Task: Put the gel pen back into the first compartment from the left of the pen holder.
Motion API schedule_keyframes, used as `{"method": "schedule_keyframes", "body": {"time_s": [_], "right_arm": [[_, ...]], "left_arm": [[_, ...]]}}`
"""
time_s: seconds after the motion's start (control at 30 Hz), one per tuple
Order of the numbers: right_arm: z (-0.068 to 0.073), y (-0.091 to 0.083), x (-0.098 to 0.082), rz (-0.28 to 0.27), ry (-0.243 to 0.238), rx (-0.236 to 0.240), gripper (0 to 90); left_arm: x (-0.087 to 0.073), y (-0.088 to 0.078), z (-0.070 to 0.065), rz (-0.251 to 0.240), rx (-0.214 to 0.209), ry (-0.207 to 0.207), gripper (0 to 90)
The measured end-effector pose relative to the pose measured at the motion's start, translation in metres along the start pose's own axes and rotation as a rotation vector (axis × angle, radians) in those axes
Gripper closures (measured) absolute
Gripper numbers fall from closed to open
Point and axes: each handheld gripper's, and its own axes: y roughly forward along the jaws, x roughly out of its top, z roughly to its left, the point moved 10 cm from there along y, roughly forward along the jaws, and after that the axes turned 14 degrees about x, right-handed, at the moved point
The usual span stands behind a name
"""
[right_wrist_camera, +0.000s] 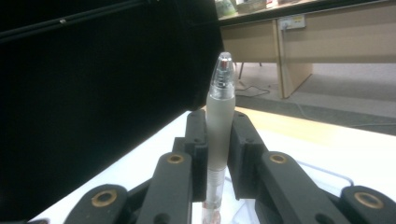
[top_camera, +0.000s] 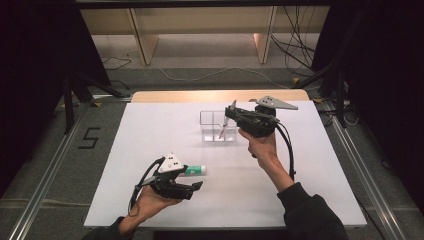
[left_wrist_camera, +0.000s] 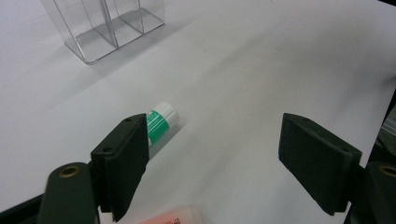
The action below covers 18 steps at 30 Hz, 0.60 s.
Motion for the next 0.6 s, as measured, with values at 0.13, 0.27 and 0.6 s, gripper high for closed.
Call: {"method": "schedule_keyframes", "body": {"time_s": [0.13,0.27,0.6], "right_arm": [[-0.005,0.007,0.005,0.003,0.001,-0.013,80.1],[-0.01,0.014,0.009,0.005,-0.007,-0.025,80.0],[-0.022,0.033,0.02,0.007,-0.014,-0.058,80.0]], "left_arm": [[-0.001,0.001,-0.001,0.006,0.003,0.015,23.6],[-0.002,0.001,-0.002,0.005,0.004,0.011,23.5],[-0.004,0.0,-0.002,0.014,0.008,0.034,23.2]]}}
